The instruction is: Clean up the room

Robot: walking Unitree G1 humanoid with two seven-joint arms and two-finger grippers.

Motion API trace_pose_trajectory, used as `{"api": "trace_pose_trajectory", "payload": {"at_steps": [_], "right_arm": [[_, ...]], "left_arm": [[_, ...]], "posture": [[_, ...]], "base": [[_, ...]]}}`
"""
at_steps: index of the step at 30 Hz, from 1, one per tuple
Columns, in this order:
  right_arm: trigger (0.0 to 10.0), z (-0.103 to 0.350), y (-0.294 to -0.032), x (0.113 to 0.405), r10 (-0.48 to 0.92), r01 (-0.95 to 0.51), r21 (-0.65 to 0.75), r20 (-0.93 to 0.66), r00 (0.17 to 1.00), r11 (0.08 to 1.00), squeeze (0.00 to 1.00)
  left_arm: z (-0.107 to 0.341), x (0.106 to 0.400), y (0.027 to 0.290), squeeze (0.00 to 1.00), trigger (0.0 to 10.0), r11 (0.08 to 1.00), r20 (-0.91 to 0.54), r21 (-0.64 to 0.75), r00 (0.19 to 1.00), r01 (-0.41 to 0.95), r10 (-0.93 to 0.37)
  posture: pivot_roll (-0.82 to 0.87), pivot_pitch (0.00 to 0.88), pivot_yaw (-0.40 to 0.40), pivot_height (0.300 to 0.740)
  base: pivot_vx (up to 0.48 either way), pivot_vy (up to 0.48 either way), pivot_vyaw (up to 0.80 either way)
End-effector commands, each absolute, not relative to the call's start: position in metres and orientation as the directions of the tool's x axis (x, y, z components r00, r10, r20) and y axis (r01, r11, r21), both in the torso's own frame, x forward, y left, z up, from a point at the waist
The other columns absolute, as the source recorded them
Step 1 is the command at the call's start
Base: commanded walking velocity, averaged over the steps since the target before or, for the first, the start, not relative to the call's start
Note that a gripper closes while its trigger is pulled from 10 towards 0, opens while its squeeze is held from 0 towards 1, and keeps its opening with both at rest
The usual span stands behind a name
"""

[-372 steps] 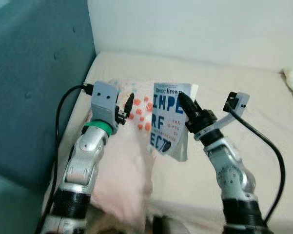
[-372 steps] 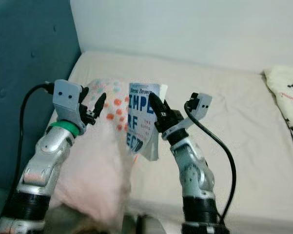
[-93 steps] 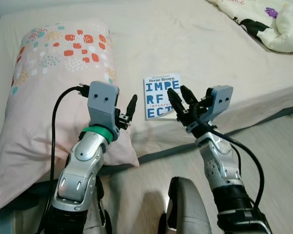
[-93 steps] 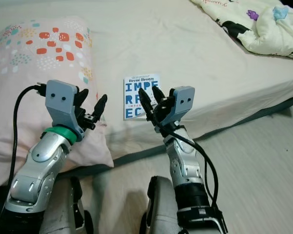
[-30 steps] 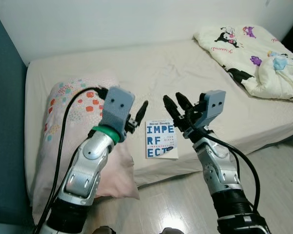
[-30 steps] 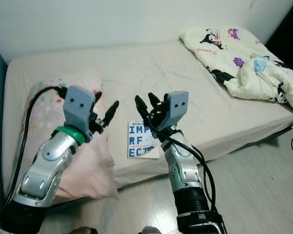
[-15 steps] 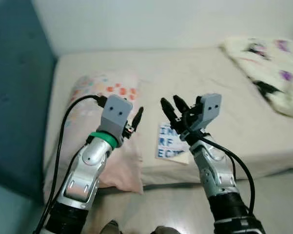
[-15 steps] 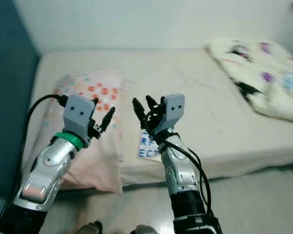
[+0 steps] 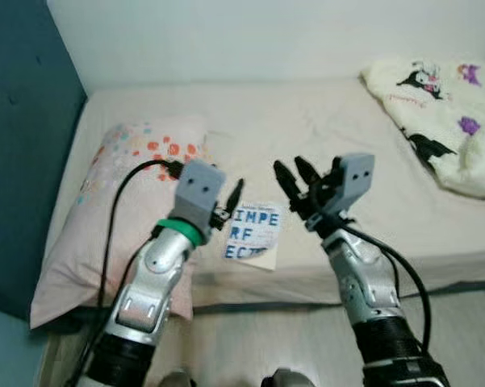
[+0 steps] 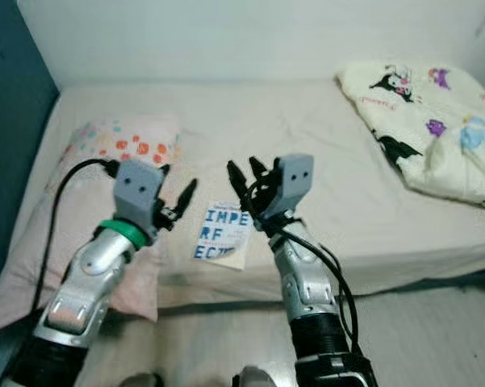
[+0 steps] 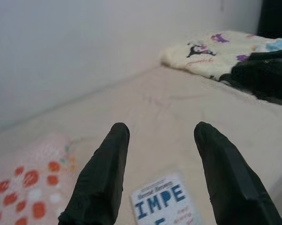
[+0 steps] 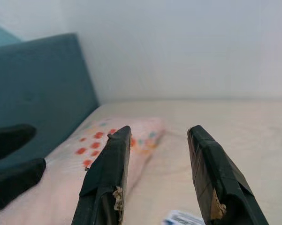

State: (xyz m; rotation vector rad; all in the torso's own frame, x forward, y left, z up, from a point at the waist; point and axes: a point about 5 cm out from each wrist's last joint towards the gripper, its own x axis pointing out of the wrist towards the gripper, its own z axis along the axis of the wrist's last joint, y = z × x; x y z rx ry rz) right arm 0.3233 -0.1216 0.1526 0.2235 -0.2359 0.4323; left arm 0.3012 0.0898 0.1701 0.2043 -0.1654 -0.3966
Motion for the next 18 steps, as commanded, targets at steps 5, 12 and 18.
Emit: {"api": "trace_pose_trajectory", "payload": {"at_steps": [5,12,18], "right_arm": [[10.0,0.1486,-0.1195,0.3205,0.392,-0.443,0.178,0.261,0.882,0.879,0.0],[10.0,0.1489,-0.1183,0.3198,0.401,-0.452,0.175,0.263,0.878,0.875,0.0],[10.0,0.1462,-0.1155,0.3192,0.418,-0.448,0.085,0.238,0.877,0.89,0.0]], "left_arm": [[0.1602,0.3042,0.096,0.0,10.0,0.909,0.07,0.238,0.927,0.342,-0.367],[0.1595,0.3056,0.0952,0.0,10.0,0.912,0.073,0.247,0.932,0.328,-0.355],[0.1597,0.3082,0.0969,0.0,10.0,0.921,0.08,0.241,0.939,0.307,-0.334]], "posture": [[-0.01,0.013,0.001,0.736],[-0.02,0.011,0.002,0.736],[-0.02,0.01,0.001,0.74]], "base": [[0.0,0.0,0.0],[0.0,0.0,0.0],[0.171,0.0,0.24]]}}
